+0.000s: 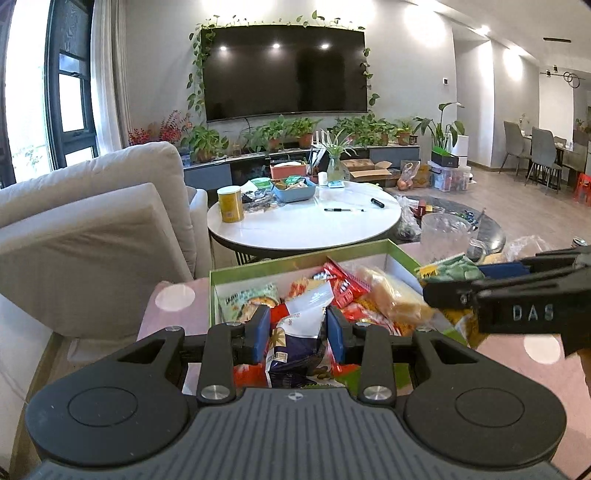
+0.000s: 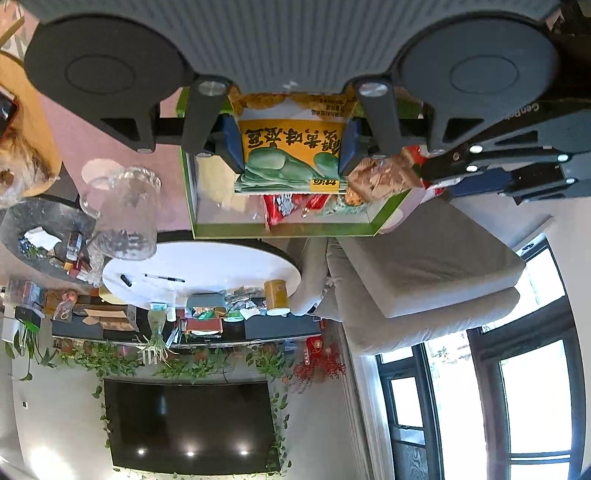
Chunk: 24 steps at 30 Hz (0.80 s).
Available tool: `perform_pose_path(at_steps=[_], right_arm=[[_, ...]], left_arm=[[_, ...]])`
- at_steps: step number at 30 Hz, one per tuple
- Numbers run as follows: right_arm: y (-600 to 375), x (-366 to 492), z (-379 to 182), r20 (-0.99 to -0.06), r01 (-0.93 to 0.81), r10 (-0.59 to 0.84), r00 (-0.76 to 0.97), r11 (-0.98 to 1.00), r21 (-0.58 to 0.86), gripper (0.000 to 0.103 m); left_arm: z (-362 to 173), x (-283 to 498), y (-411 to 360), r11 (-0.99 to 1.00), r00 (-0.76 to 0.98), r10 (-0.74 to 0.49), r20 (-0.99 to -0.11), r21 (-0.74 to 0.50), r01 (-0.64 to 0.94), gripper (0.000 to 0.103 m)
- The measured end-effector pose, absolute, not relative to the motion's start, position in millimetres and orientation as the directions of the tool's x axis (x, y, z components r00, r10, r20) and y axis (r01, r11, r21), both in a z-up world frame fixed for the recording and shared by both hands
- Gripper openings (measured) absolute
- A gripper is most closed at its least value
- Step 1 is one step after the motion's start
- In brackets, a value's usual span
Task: Organize snacks
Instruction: 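Carry both bags over the green box and open both tools to release them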
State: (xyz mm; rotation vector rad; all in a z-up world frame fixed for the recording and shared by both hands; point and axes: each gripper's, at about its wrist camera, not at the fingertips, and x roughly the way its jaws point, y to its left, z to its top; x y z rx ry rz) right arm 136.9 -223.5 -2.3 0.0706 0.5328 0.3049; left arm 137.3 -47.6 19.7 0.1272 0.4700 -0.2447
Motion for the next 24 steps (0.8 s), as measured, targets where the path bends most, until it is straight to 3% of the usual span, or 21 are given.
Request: perform_pose_path(at_steps=[24], right_arm=[[-221, 203, -25, -0.539, -0.232, 0.307, 0.785, 0.951, 0.203, 0.078]], left_arm=[[3, 241, -67, 0.968, 0.842, -0.138, -0.521, 0.11, 0.227, 0.031]])
